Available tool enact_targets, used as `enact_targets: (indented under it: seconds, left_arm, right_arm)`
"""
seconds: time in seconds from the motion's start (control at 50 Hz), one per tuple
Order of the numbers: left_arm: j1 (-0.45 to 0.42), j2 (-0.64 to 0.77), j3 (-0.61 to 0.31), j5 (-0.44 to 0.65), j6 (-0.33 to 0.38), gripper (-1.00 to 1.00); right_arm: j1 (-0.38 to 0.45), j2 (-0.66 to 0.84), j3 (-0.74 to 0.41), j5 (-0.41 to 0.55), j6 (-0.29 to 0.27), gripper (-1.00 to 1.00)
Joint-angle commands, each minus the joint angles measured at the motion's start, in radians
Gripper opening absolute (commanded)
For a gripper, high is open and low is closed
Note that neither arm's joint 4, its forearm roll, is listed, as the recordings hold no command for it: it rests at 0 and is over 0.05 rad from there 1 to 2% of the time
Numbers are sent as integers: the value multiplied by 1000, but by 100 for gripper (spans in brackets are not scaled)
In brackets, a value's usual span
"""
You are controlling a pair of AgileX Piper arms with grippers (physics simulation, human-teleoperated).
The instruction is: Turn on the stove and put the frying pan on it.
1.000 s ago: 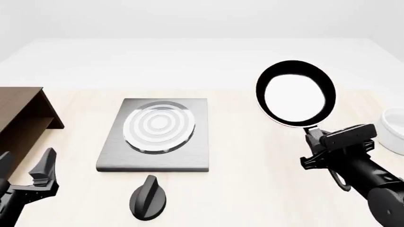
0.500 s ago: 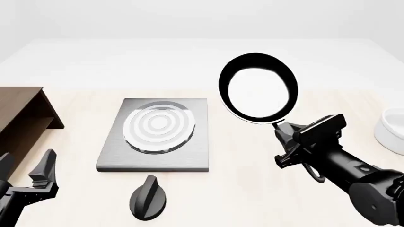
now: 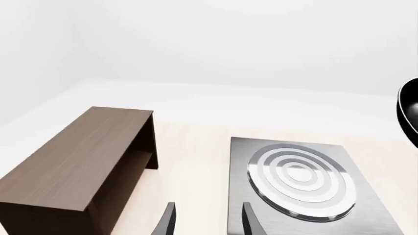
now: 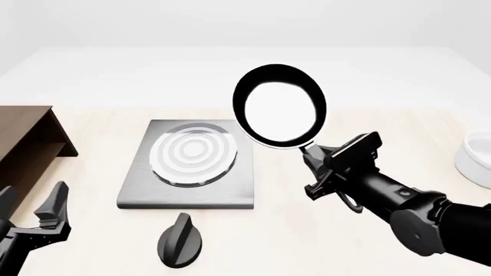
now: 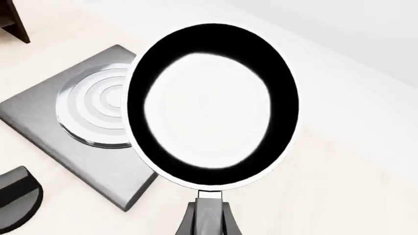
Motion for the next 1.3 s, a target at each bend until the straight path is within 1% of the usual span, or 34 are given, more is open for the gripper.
enact_targets:
  seconds: [0.02, 0.2, 0.34, 0.44, 0.56, 0.78, 1.04, 1.16, 1.3]
  left_arm:
    - [-21, -4, 0, -10, -12, 100]
    - [-22, -23, 0, 8, -15, 100]
    - [-29, -38, 0, 24, -14, 100]
    - [-26, -37, 0, 23, -20, 100]
    - [-27, -35, 0, 21, -22, 100]
    - [-26, -25, 0, 11, -28, 100]
    - [-27, -33, 0, 15, -26, 100]
    - [-27, -24, 0, 8, -26, 100]
    - [-29, -48, 0, 33, -27, 100]
  right_arm:
    - [49, 57, -56, -45, 2, -100]
    - [95, 122, -84, -71, 2, -100]
    - [117, 174, -148, -60, 7, -100]
    - [139, 228, -189, -68, -3, -100]
    - [151, 250, -223, -58, 1, -100]
    - [180, 296, -243, -72, 0, -100]
    - [224, 363, -276, -86, 19, -100]
    - [231, 380, -297, -82, 18, -100]
    - [236, 403, -325, -80, 6, -100]
